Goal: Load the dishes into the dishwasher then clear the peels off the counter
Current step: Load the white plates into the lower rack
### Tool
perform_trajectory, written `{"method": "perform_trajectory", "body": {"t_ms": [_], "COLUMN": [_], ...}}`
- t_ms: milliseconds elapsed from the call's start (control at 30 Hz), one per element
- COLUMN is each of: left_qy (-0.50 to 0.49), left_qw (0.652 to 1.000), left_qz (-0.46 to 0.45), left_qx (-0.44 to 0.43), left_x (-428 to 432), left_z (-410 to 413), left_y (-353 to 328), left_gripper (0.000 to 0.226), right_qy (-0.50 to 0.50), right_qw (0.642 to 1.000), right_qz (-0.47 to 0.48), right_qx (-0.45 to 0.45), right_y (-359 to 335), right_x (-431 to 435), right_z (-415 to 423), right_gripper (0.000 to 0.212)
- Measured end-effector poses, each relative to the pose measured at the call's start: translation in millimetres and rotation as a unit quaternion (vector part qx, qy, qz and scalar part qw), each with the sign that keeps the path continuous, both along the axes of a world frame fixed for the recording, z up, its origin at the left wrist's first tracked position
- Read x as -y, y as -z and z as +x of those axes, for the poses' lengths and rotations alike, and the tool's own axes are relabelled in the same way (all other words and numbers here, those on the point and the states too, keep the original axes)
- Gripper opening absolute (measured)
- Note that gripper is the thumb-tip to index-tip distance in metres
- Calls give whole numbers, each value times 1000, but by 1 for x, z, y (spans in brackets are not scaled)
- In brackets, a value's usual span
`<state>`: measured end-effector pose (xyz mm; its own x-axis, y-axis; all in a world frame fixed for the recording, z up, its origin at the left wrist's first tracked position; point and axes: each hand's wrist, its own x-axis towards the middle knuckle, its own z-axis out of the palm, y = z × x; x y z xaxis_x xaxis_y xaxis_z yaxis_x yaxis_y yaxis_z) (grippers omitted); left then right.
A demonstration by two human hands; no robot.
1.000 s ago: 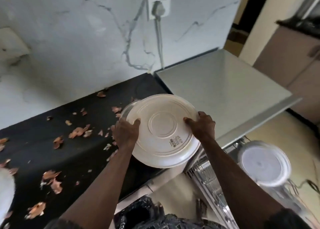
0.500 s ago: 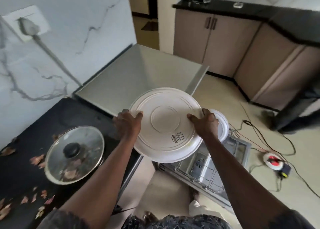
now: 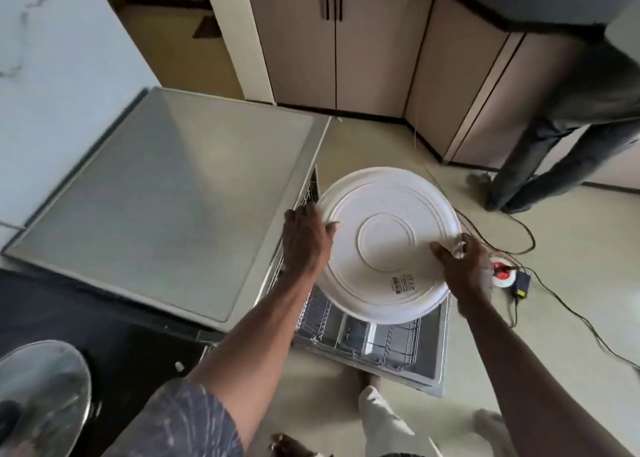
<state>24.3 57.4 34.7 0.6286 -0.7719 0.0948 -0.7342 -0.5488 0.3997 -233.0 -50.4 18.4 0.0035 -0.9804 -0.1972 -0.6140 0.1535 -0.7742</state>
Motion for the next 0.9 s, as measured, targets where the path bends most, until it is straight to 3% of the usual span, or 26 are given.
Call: {"method": "perform_trajectory", "body": {"t_ms": [367, 667, 900], "left_qy": [7, -36, -46], "left_qw": [990, 992, 990], "left_qz": [50, 103, 119], "left_qx": [-131, -70, -56], "left_x": [127, 177, 190], "left_z": [-2, 41, 61], "left_y": [165, 285, 339], "left_gripper": [54, 60, 60], "right_qy": [13, 4, -5], "right_qw": [999, 997, 997], "right_qz": [22, 74, 75], "right_qx": [-40, 5, -21], "right_y": [168, 279, 338], "right_x": [102, 144, 145], "right_z": [-22, 19, 39], "right_gripper": [39, 35, 41]}}
